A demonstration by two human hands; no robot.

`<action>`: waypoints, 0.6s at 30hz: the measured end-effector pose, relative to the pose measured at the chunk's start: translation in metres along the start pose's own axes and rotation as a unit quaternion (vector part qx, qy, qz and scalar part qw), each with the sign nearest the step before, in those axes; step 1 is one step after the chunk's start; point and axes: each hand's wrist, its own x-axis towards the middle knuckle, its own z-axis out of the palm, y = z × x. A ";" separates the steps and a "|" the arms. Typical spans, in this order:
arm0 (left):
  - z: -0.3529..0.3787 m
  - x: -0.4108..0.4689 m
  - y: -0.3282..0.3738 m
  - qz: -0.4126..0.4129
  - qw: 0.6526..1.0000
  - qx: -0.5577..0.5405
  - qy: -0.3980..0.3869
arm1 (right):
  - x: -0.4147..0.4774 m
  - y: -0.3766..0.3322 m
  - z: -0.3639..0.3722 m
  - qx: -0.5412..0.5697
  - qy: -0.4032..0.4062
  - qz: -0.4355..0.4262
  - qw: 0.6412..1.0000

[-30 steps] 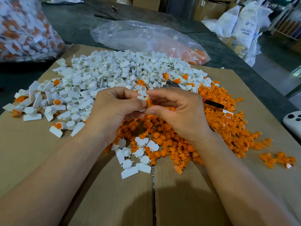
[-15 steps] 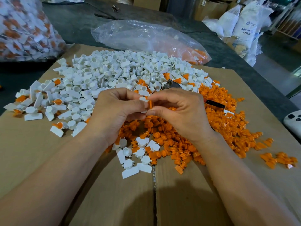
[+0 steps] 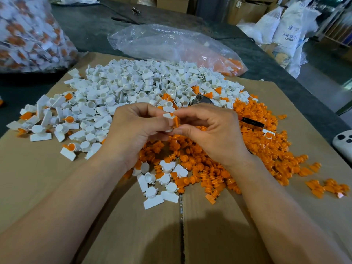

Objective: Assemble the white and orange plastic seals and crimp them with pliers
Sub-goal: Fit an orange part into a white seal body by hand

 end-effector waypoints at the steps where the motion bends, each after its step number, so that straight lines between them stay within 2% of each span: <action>1: 0.000 0.000 0.000 0.002 1.000 0.003 -0.002 | 0.000 0.000 0.000 0.000 0.000 0.003 1.000; 14: 0.001 -0.002 0.003 0.015 1.000 0.012 -0.005 | 0.000 0.003 0.000 -0.011 0.009 0.033 0.999; 18: 0.001 -0.003 0.003 0.014 1.000 0.011 -0.003 | 0.000 0.001 0.001 0.010 0.012 0.013 1.000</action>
